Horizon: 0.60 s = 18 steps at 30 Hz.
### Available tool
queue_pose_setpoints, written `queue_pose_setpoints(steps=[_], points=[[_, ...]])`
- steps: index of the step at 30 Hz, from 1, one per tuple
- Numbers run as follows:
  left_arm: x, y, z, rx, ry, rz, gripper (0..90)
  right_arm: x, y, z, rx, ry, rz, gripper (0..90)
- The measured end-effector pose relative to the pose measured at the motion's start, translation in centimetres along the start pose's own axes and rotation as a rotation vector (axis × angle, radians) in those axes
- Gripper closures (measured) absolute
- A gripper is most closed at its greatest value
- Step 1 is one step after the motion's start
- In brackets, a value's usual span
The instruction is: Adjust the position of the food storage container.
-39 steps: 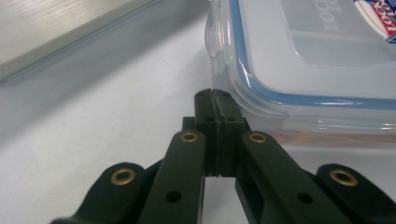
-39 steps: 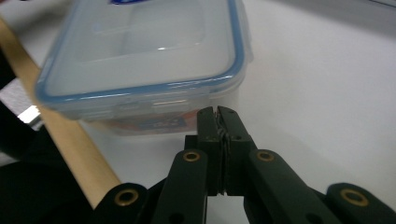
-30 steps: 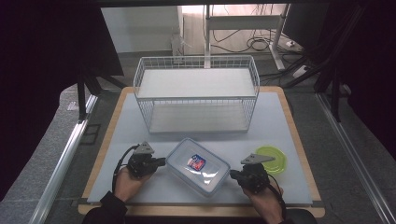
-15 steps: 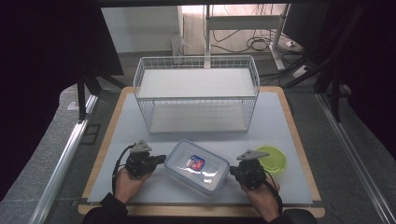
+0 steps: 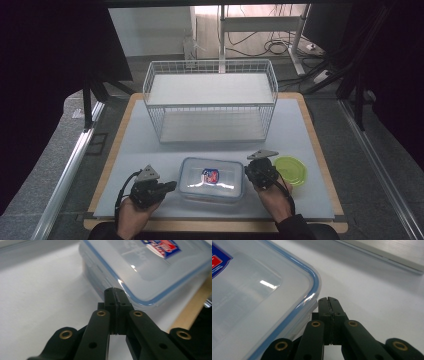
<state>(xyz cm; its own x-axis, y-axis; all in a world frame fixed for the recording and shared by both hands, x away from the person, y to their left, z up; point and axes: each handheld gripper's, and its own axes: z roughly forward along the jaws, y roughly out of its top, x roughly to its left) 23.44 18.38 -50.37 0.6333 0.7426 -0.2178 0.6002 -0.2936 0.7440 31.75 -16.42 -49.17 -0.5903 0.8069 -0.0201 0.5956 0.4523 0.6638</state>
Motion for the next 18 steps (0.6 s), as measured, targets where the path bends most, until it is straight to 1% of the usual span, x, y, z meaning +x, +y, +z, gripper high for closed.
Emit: queue_pose_setpoints(steps=[3, 5, 6, 7, 8, 9, 10, 11, 12, 13, 14, 16, 17, 18], points=[[-0.3, -0.3, -0.2, -0.002, -0.004, -0.002, 90.0, 0.1, 0.3, 0.3, -0.004, -0.007, -0.019, 90.0], [-0.2, -0.6, -0.4, 0.001, -0.031, 0.003, 90.0, 0.0, 0.2, 0.2, -0.012, -0.008, -0.042, 90.0], [-0.1, -0.6, -0.4, 0.007, -0.018, 0.015, 90.0, 0.0, 0.2, 0.0, -0.022, -0.007, -0.051, 88.5], [0.0, -0.6, -0.4, 0.01, 0.018, 0.031, 86.5, -0.1, 0.1, -0.3, -0.035, -0.011, -0.055, 86.4], [0.1, -0.6, -0.5, 0.012, 0.045, 0.047, 83.5, -0.2, 0.1, -0.6, -0.045, -0.015, -0.062, 84.0], [0.1, -0.6, -0.5, 0.012, 0.045, 0.047, 79.9, -0.2, 0.1, -0.6, -0.045, -0.015, -0.062, 84.0], [0.7, -0.6, -0.9, -0.004, 0.056, 0.048, 75.6, -0.4, 0.0, -1.4, -0.061, -0.004, -0.074, 78.9], [0.7, -0.6, -0.9, -0.004, 0.056, 0.048, 68.9, -0.4, 0.0, -1.4, -0.061, -0.004, -0.074, 78.9], [1.1, -0.5, -1.0, -0.016, 0.071, 0.045, 61.8, -0.4, -0.1, -2.0, -0.079, 0.017, -0.076, 73.6], [1.1, -0.5, -1.0, -0.016, 0.071, 0.045, 57.3, -0.4, -0.1, -2.0, -0.079, 0.017, -0.076, 73.6], [1.5, -0.5, -1.2, -0.027, 0.079, 0.048, 51.8, -0.4, -0.3, -2.6, -0.093, 0.024, -0.091, 67.2], [1.8, -0.4, -1.1, -0.03, 0.083, 0.039, 37.2, -0.5, -0.5, -3.2, -0.108, 0.035, -0.084, 60.2], [1.9, -0.4, -1.1, -0.039, 0.081, 0.039, 33.5, -0.6, -0.5, -3.4, -0.118, 0.04, -0.083, 56.4], [2.0, -0.3, -1.1, -0.047, 0.069, 0.036, 29.9, -0.7, -0.6, -3.7, -0.128, 0.044, -0.083, 51.9]])
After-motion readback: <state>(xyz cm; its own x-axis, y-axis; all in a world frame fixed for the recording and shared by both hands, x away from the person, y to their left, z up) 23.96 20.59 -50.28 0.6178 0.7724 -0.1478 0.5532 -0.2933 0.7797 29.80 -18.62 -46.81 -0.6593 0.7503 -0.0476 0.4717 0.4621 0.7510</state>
